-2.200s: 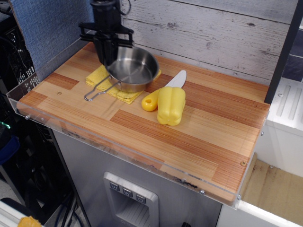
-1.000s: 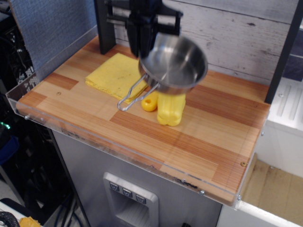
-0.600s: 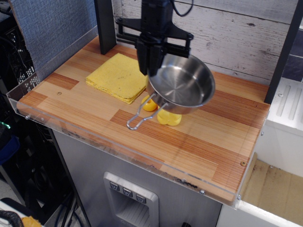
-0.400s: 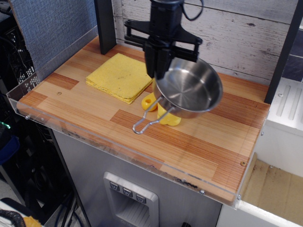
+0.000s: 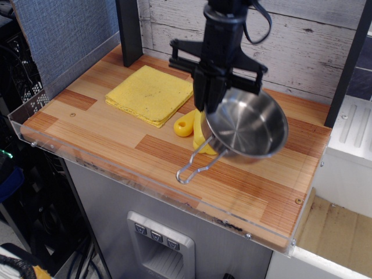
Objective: Move the pan to the front right table corner
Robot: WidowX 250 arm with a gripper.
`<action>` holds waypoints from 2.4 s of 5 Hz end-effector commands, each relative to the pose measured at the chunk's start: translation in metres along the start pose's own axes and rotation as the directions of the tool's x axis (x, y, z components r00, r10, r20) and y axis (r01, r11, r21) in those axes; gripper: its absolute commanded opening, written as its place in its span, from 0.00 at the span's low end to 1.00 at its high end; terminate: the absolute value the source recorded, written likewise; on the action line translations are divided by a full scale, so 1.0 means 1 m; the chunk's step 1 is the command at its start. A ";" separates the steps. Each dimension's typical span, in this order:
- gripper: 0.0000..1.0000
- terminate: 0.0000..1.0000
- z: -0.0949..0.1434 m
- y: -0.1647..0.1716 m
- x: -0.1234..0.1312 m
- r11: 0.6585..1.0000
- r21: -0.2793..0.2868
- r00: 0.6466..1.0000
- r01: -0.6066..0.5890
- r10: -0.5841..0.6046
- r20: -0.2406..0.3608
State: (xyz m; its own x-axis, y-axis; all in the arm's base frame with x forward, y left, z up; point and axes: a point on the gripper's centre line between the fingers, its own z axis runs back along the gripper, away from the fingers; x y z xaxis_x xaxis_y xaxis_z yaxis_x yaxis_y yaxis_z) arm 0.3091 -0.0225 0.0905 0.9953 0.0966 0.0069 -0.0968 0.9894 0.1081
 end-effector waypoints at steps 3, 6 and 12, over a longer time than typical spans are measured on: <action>0.00 0.00 -0.059 -0.023 0.017 0.996 0.087 0.997 -0.036 0.042 -0.062; 1.00 0.00 -0.043 -0.016 0.014 0.998 0.012 0.998 -0.060 0.060 0.012; 1.00 0.00 0.028 0.054 0.052 0.999 -0.042 0.994 0.002 0.002 0.108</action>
State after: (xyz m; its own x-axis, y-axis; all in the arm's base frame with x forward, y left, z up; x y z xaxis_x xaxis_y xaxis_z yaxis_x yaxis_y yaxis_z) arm 0.3562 0.0296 0.1118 0.9950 0.0771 0.0639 -0.0813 0.9944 0.0673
